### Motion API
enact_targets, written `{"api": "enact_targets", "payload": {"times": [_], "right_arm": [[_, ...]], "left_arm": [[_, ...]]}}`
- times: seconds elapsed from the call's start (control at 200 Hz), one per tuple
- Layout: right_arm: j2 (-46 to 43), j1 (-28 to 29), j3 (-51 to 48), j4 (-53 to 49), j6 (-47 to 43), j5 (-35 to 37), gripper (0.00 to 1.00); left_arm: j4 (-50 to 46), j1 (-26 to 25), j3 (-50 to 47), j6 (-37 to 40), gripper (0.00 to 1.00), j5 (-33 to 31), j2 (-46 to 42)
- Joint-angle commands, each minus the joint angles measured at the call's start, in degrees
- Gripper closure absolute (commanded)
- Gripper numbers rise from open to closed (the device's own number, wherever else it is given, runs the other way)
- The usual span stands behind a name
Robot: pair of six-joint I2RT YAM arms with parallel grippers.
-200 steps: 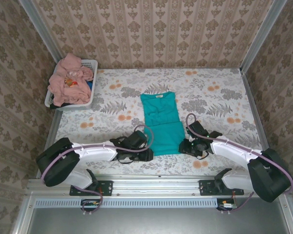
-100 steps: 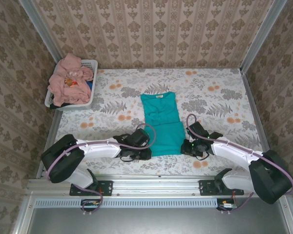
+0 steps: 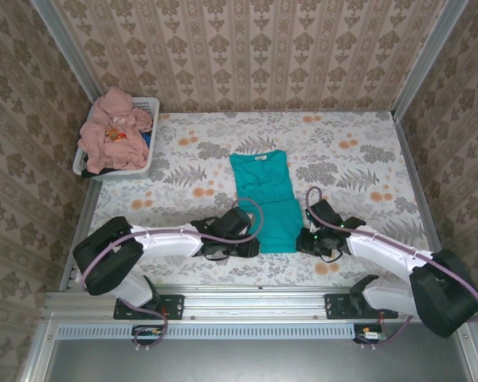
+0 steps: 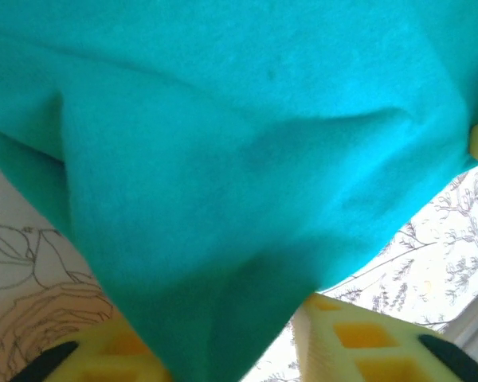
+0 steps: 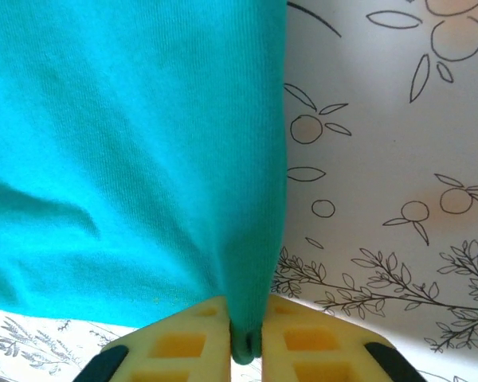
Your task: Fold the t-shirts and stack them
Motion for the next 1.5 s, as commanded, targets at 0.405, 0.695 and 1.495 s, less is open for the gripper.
{"api": "enact_targets", "payload": {"times": [0.405, 0.695, 1.495], "right_arm": [[-0.39, -0.26, 18.89, -11.28, -2.87, 6.11, 0.98], [16.53, -3.94, 38.03, -14.22, -7.27, 6.36, 1.00], [50.77, -12.70, 68.44, -12.62, -11.22, -0.82, 0.84]], "left_arm": [[-12.99, 8.28, 6.46, 6.82, 1.00, 1.67, -12.41], [-15.28, 22.32, 21.20, 15.74, 0.92, 13.94, -0.90], [-21.46, 38.75, 49.54, 22.10, 0.81, 32.45, 32.00]]}}
